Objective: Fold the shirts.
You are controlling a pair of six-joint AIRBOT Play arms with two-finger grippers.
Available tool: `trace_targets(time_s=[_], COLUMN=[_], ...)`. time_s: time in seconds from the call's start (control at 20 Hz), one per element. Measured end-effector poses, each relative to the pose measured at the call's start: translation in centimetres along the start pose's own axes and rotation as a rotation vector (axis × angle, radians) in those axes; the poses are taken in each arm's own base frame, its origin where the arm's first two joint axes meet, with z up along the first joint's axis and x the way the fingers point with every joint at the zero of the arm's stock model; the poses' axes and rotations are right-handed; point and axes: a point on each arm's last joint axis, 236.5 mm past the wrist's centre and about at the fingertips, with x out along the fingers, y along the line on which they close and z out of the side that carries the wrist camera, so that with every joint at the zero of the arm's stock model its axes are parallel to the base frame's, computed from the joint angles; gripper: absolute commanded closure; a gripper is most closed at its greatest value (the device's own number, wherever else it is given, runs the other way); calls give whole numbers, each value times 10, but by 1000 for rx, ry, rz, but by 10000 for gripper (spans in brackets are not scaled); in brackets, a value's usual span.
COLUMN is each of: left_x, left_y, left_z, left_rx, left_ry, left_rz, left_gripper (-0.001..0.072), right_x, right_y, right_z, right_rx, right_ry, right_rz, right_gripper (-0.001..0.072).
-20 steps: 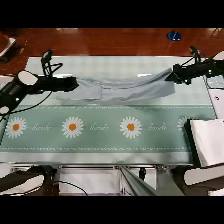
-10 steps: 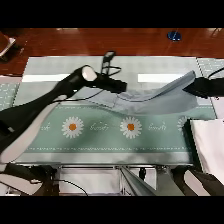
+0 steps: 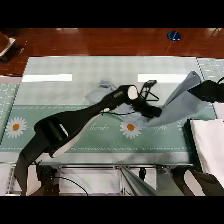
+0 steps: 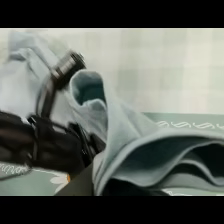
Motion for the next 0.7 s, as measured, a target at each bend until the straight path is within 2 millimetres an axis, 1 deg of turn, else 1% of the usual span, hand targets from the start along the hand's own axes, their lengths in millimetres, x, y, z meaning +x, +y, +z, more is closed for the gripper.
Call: trace_targets(time_s=[0.05, 0.1, 0.15, 0.2, 0.3, 0.4, 0.5, 0.55, 0.6, 0.65, 0.7], left_x=[2, 0, -7, -19, -61, -122, -199, -243, -285, -328, -364], left_y=[-4, -2, 1, 8, 32, 64, 100, 116, 128, 134, 139], left_z=[-2, 2, 7, 16, 42, 63, 75, 75, 73, 68, 56], left_rx=[0, -3, -14, -28, -53, -62, -75, -84, -92, -102, -113], left_ry=[8, 2, 1, -11, -60, -108, -176, -216, -266, -326, -370], left_rz=[-7, -9, -11, -13, 12, 74, 181, 245, 300, 352, 400], left_gripper=[692, 692, 692, 692, 692, 692, 692, 692, 692, 692, 692], right_x=[-1, -1, 0, 1, 8, 19, 35, 46, 57, 71, 85], right_y=[2, 4, 6, 11, 25, 43, 67, 80, 93, 109, 122], right_z=[2, 3, 3, 4, 3, 7, 14, 18, 22, 26, 28], right_rx=[3, 4, 2, -3, -21, -40, -62, -72, -84, -94, -111], right_ry=[-10, -16, -17, -18, -4, 12, 32, 48, 64, 80, 101], right_rz=[6, 14, 21, 31, 66, 113, 169, 195, 219, 250, 270], right_gripper=[682, 683, 682, 682, 682, 682, 682, 682, 682, 682, 682])
